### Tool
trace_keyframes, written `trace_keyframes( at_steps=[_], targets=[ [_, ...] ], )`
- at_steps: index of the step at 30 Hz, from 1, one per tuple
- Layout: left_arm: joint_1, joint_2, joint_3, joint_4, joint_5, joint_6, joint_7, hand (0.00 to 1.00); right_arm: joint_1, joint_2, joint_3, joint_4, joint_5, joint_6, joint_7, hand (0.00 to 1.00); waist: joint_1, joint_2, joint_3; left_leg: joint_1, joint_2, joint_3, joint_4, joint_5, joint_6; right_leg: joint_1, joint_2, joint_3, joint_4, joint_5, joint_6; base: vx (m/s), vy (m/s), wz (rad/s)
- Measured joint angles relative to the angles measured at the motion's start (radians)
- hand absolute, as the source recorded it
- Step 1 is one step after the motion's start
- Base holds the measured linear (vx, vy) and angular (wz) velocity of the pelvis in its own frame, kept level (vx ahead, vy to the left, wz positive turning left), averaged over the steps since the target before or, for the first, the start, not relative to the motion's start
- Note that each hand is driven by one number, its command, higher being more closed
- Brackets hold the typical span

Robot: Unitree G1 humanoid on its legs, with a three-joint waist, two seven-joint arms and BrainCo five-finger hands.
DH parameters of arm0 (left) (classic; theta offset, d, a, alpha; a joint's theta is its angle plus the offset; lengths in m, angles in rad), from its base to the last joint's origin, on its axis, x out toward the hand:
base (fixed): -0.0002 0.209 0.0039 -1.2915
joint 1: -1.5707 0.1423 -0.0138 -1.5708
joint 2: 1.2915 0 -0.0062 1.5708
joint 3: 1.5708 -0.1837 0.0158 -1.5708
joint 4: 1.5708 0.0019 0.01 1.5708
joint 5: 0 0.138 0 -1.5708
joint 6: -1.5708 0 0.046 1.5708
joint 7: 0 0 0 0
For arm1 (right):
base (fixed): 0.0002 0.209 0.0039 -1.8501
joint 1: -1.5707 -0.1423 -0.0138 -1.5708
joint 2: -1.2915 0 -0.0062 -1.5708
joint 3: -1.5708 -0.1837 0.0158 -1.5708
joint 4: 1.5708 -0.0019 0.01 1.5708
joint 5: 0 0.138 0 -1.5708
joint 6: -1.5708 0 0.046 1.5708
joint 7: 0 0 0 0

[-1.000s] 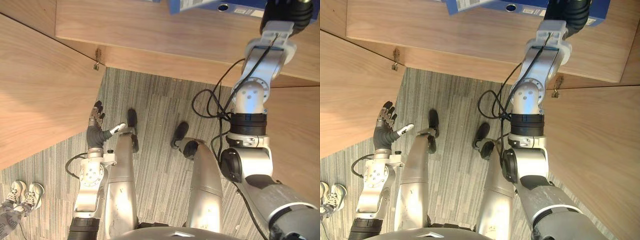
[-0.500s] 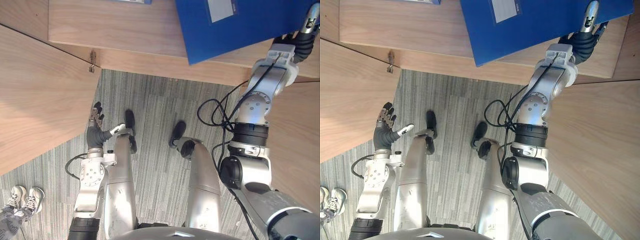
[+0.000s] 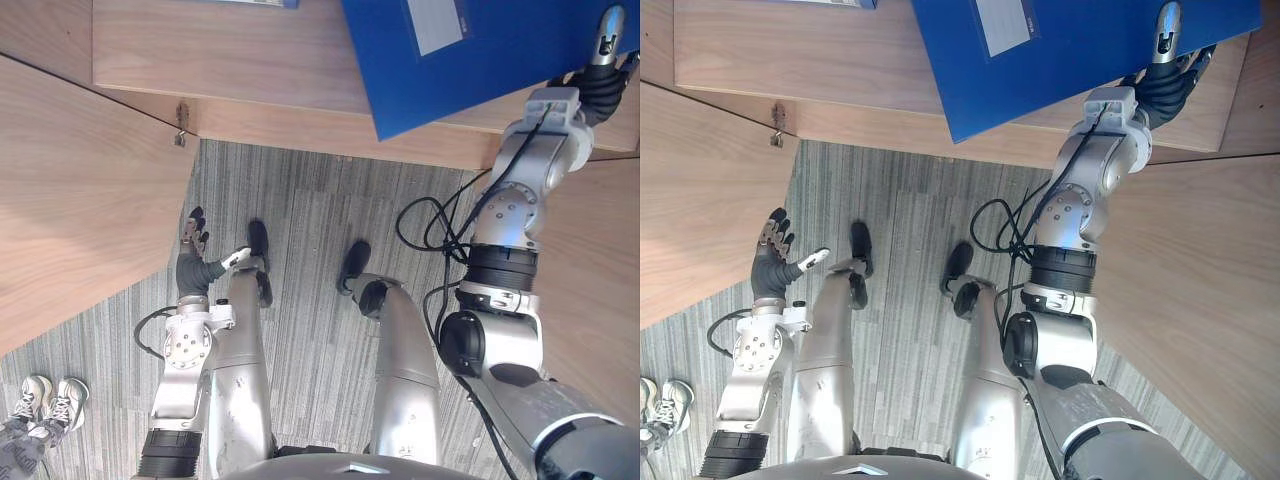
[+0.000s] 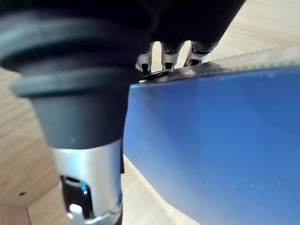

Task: Walk over to the cabinet, pick up the folder, carry it to the office cabinet, place the folder inside the office cabinet, then close the office cabinet door

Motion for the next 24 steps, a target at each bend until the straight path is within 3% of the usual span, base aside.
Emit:
trace_keyframes(
  at_steps=[5,10,24],
  targets=[
    [-0.016,-0.008,0.0,0.015,0.0,0.004,0.001,0.0,-0.073,0.002,0.003,0.074,0.011,0.007,-0.035,0.0,-0.004,0.0,0.0,0.003,0.003,0.005,-0.013,0.01,0.001,0.0,0.006,0.001,-0.021,0.013,-0.002,-0.01,-0.002,-0.03],
    [-0.017,-0.019,-0.003,0.016,0.0,0.008,0.001,0.0,-0.143,0.001,0.015,0.114,0.009,0.042,-0.034,0.0,-0.009,0.0,0.0,0.008,0.006,0.005,-0.019,0.013,0.001,0.01,0.012,0.001,-0.039,0.025,0.003,-0.01,0.003,-0.02],
    [-0.048,-0.018,-0.002,0.067,-0.001,0.009,0.004,0.0,-0.172,0.0,0.029,0.181,0.007,0.062,-0.031,0.0,-0.012,0.0,0.0,0.008,0.005,0.009,-0.038,0.019,0.003,0.011,0.012,-0.001,-0.052,0.03,0.004,0.0,0.0,0.0]
  ],
)
